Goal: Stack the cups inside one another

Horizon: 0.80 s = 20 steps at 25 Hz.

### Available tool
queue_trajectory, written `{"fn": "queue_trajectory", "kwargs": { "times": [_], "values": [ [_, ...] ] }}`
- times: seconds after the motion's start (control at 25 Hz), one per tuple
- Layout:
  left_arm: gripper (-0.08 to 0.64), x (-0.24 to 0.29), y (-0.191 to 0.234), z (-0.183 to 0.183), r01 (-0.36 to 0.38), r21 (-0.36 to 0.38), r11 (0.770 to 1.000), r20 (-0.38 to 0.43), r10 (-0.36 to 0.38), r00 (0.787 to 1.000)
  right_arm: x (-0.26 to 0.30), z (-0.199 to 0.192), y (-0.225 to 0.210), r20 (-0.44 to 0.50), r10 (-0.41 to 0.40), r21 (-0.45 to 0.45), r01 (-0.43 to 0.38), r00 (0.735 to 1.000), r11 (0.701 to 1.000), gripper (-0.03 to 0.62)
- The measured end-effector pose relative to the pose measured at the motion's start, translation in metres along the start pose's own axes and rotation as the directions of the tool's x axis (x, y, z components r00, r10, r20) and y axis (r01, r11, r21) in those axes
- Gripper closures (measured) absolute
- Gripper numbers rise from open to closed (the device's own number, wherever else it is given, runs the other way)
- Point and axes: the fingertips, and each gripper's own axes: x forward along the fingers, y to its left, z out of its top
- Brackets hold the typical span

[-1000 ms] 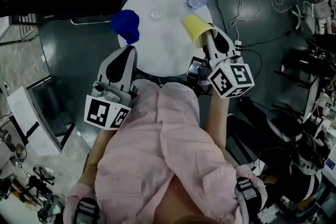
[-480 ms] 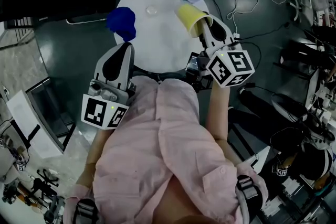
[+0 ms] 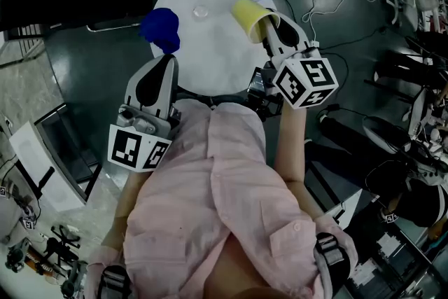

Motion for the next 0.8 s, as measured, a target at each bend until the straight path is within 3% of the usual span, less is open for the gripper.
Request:
{"fn": "queue_trajectory", "kwargs": {
  "times": [0.8],
  "values": [
    [0.541, 0.009, 0.0, -0.003, 0.007, -0.004, 1.0, -0.008, -0.007, 1.0, 0.022, -0.015, 0.001, -0.058, 0.028, -0.026, -0.03, 0.998, 0.999, 0.552]
  ]
}}
